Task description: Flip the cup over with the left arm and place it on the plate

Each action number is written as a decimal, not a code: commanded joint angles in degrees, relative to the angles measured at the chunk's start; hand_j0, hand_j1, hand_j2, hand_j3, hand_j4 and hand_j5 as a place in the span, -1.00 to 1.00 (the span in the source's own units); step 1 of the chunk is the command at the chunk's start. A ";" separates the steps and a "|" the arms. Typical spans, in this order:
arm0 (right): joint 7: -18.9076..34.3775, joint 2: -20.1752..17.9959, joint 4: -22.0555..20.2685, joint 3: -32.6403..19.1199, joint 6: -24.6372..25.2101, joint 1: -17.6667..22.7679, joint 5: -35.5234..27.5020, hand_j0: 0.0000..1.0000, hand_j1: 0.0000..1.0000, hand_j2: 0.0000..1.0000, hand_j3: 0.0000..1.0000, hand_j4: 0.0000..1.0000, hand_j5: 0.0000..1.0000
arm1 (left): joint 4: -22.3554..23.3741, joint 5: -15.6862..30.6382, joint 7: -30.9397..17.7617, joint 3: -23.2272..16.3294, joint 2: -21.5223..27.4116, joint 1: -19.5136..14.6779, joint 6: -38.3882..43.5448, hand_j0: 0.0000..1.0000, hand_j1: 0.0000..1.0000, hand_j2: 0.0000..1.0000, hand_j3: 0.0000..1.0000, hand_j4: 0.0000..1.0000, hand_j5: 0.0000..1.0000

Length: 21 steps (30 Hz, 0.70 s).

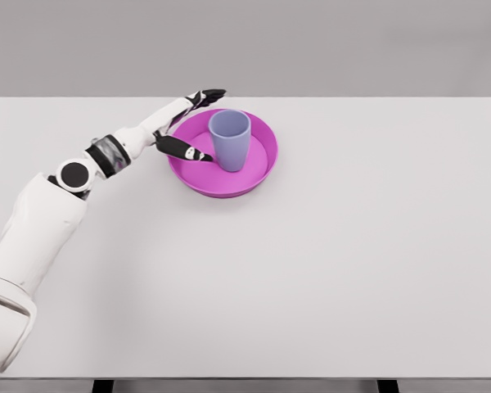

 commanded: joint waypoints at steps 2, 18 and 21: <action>0.01 0.00 0.00 0.00 0.00 0.00 0.00 1.00 1.00 1.00 1.00 1.00 1.00 | -0.05 0.38 0.02 0.32 0.45 0.00 0.08 1.00 1.00 1.00 1.00 1.00 1.00; 0.01 0.00 0.00 0.00 0.00 0.00 0.00 1.00 1.00 1.00 1.00 1.00 1.00 | -5.50 1.52 0.02 4.62 13.45 0.70 0.08 1.00 1.00 1.00 1.00 1.00 1.00; 0.01 0.00 0.00 0.00 0.00 0.00 0.00 1.00 1.00 1.00 1.00 1.00 1.00 | -5.59 1.44 -0.07 6.47 15.48 1.85 0.08 1.00 1.00 1.00 1.00 1.00 1.00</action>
